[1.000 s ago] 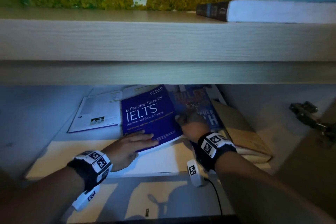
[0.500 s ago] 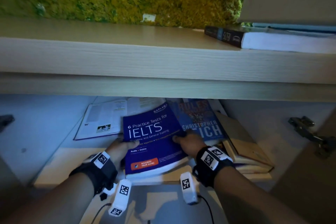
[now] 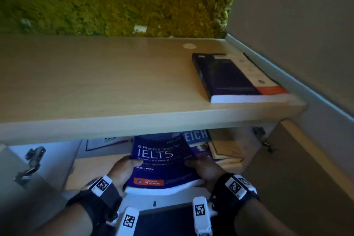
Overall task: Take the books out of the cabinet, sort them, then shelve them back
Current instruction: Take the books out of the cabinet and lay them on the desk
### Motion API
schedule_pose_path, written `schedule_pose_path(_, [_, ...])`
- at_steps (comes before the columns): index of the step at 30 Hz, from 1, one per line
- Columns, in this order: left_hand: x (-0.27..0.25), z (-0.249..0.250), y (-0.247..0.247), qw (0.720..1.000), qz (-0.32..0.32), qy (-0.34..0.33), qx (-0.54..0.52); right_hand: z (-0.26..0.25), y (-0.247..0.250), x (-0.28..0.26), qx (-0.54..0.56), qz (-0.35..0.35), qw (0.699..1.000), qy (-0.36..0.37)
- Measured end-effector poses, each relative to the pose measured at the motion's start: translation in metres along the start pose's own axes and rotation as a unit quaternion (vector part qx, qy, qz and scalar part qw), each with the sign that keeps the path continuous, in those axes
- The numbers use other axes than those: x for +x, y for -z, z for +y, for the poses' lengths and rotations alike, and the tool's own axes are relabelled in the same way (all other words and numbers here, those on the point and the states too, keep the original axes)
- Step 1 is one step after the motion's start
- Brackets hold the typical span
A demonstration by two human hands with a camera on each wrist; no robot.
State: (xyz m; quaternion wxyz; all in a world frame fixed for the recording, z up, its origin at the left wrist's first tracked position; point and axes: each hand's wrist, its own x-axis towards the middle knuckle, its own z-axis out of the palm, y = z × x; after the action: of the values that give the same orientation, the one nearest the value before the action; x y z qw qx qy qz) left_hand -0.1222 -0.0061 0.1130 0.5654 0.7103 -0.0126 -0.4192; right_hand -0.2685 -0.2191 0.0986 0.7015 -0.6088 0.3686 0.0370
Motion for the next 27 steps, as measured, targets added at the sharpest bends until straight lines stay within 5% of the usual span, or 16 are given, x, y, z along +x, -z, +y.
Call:
schedule_pose_path(8, [-0.223, 0.068, -0.041, 0.995, -0.033, 0.076, -0.05, -0.089, 0.027, -0.227, -0.05, -0.028, 0.998, 0.007])
schedule_pose_path(14, [-0.315, 0.129, -0.069, 0.993, -0.082, -0.001, -0.086, -0.155, 0.05, -0.33, -0.024, 0.014, 0.997, 0.077])
schedule_pose_path(19, [-0.309, 0.199, -0.075, 0.986, -0.068, -0.118, -0.092, -0.213, 0.062, -0.33, 0.029, 0.057, 0.99, 0.123])
schedule_pose_path(27, [-0.211, 0.282, -0.069, 0.974, -0.057, -0.206, -0.071, -0.269, 0.052, -0.228, 0.009, 0.141, 0.981, 0.131])
